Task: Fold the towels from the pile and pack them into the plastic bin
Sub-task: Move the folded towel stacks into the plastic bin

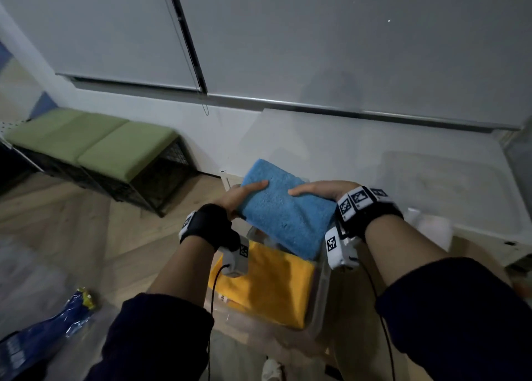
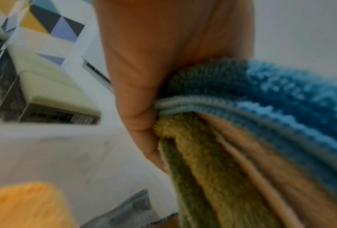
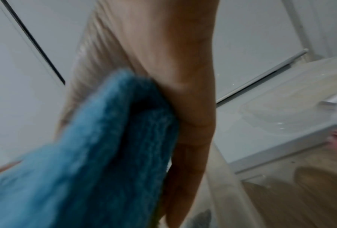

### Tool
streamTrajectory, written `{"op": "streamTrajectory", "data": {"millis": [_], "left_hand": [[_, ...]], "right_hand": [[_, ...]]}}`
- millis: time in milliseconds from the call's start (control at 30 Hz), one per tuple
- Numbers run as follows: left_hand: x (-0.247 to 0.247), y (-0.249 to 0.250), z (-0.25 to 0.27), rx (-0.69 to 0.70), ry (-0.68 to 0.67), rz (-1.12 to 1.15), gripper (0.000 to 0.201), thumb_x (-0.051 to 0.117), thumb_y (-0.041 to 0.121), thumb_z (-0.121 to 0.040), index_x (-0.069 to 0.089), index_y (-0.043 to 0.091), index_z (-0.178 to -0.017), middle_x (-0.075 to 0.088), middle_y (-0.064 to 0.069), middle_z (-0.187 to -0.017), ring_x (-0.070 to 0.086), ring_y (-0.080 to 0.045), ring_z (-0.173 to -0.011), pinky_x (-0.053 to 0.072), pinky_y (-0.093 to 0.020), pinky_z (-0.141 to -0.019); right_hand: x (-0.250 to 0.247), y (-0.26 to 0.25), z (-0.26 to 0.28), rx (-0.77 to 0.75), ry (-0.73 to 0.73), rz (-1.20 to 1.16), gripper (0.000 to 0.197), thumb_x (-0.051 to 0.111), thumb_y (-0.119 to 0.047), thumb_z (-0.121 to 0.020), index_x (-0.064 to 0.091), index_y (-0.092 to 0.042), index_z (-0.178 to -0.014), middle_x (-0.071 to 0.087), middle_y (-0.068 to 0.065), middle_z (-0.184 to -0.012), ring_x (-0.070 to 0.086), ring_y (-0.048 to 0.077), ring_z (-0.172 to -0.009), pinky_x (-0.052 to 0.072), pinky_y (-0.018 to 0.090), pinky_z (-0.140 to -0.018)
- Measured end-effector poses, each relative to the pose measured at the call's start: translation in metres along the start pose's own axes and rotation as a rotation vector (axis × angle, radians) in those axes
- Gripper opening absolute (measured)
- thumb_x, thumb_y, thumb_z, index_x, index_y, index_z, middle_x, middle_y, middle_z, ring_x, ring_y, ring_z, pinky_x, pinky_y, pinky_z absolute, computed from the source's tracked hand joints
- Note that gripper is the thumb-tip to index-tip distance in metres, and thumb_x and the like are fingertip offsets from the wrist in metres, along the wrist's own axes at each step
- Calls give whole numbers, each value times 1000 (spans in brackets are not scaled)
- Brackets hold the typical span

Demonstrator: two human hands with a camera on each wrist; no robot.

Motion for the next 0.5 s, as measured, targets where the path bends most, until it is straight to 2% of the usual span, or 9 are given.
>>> {"op": "streamTrajectory", "data": {"millis": [33, 67, 133, 200, 267, 333, 400, 467, 500], "left_hand": [[-2, -9, -6, -22, 9, 26, 74, 76, 48, -64, 55, 8, -122, 67, -14, -113, 67, -28, -96, 56, -40, -80], [-3, -17, -11, -49, 12, 54, 73, 77, 47, -66, 54, 7, -123, 67, -14, -113, 67, -28, -96, 57, -38, -78], [-4, -31, -19, -106, 4, 115, 73, 79, 45, -65, 54, 7, -122, 67, -14, -114, 66, -29, -98, 55, -40, -85], [-3, -35, -22, -122, -12, 142, 67, 79, 42, -67, 55, 7, -119, 66, -14, -113, 65, -29, -100, 51, -44, -94], [-2, -40, -32, -134, -18, 143, 71, 81, 44, -65, 55, 7, -119, 67, -14, -112, 65, -30, -101, 50, -46, -96], [0, -45, -45, -144, 7, 101, 87, 83, 50, -54, 54, 6, -123, 67, -15, -113, 65, -31, -102, 51, -47, -94], [3, -46, -55, -152, 53, -29, 99, 80, 60, -49, 52, 4, -126, 64, -15, -118, 63, -32, -105, 50, -45, -95], [5, -42, -55, -126, 98, -259, 92, 72, 62, -65, 49, 0, -128, 57, -16, -126, 57, -32, -113, 47, -39, -98], [7, -41, -55, -119, 101, -370, 83, 65, 60, -75, 48, -1, -129, 55, -16, -129, 54, -31, -117, 45, -36, -99]], "right_hand": [[-4, 8, -4, 19, 41, -48, 20, 59, -32, -90, 61, -14, -98, 74, 7, -80, 71, 21, -72, 58, 31, -65], [-9, 15, -9, 15, 96, -78, 18, 57, -32, -91, 61, -15, -93, 73, 4, -71, 70, 17, -63, 57, 27, -59], [-19, 26, -16, 6, 178, -149, 17, 59, -31, -88, 61, -15, -90, 72, 0, -64, 69, 14, -57, 57, 27, -61], [-28, 35, -19, 15, 237, -216, 10, 57, -22, -89, 58, -12, -87, 70, -1, -58, 68, 12, -53, 56, 25, -59], [-34, 38, -18, 43, 298, -207, 6, 54, -11, -89, 56, -9, -84, 68, 1, -57, 66, 14, -52, 55, 23, -57], [-37, 36, -19, 77, 372, -131, 2, 58, -7, -86, 57, -6, -88, 65, 6, -71, 63, 18, -63, 55, 26, -64], [-39, 28, -23, 141, 449, 43, 11, 66, -10, -79, 59, -5, -86, 57, 7, -77, 55, 20, -69, 52, 30, -70], [-38, 16, -20, 207, 551, 339, 14, 67, -12, -77, 57, -5, -69, 51, 5, -67, 47, 16, -60, 42, 21, -55], [-36, 11, -19, 208, 594, 423, 15, 66, -10, -78, 57, -4, -68, 49, 3, -64, 44, 13, -56, 36, 20, -49]]}}
Point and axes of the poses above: each hand's wrist, its own z-axis away from the middle knuckle, its own x-axis out of the palm, y = z × x, the point moved 7 cm from there along -z, towards the middle knuckle
